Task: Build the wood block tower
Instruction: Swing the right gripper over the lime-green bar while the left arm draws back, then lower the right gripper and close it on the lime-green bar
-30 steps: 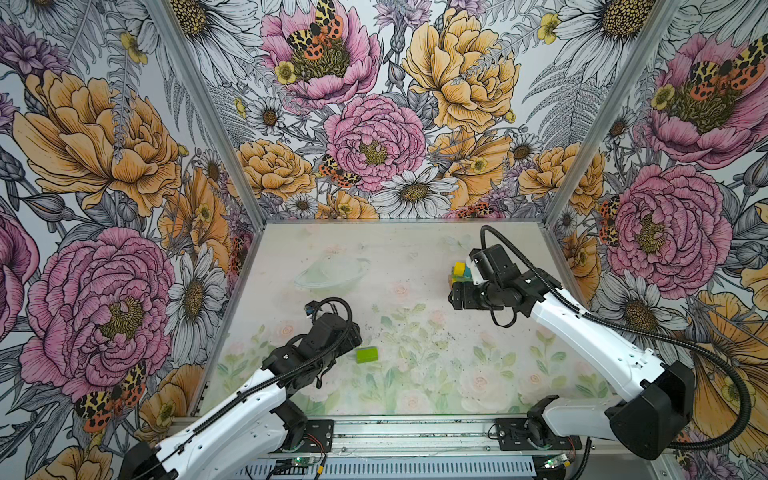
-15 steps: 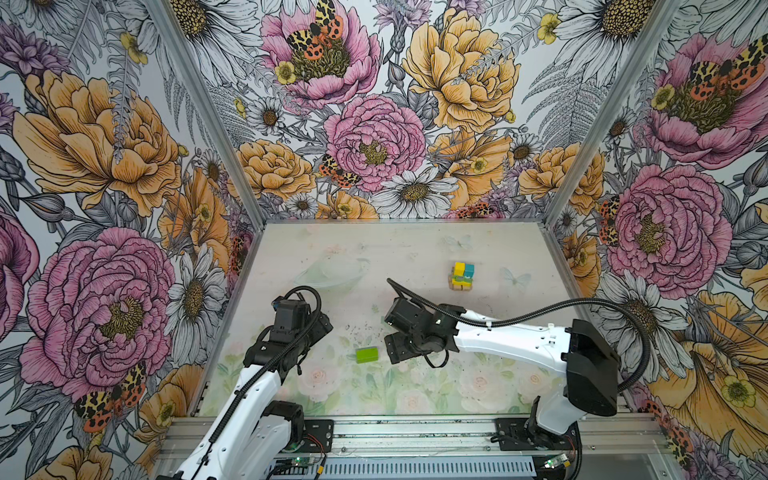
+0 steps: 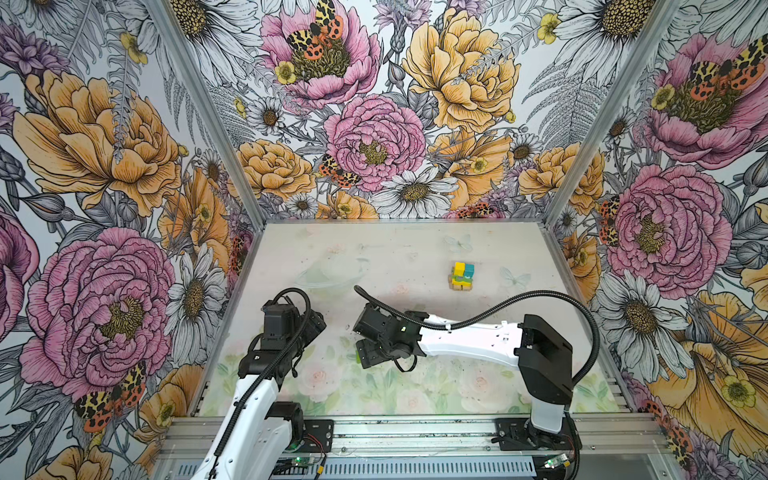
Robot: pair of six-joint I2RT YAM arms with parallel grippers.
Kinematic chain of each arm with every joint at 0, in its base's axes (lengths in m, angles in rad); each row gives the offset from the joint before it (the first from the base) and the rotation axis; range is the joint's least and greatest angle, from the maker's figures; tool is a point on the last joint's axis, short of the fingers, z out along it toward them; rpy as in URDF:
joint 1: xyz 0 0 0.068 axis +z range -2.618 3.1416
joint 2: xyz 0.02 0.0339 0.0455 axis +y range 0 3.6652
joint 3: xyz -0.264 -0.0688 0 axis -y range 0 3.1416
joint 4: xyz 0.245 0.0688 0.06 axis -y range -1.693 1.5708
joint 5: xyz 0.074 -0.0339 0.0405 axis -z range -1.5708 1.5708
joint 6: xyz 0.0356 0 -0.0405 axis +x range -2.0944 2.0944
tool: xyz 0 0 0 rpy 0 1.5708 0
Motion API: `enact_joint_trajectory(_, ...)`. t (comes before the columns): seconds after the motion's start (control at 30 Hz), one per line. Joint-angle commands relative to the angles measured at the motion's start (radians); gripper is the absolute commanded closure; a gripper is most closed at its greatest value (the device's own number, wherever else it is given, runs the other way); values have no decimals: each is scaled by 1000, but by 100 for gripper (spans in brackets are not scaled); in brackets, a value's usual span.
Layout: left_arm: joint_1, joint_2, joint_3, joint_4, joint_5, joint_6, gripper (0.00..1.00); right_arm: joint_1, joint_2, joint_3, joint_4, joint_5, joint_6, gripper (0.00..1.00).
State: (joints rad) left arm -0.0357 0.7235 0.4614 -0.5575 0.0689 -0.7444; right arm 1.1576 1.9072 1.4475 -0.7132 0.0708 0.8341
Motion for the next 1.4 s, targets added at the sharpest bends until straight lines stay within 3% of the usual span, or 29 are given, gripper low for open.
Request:
enact_joint_trajectory(0.0, 16, -17, -15, 41, 29, -5, 12, 4, 45, 49, 17, 13, 8, 16)
enact_joint_trajectory(0.6, 43, -41, -20, 43, 59, -15, 12, 1, 163, 141, -24, 35, 32, 16)
enact_joint_trajectory(1.37, 48, -64, -27, 45, 82, -18, 12, 2, 236, 215, -104, 53, 54, 26)
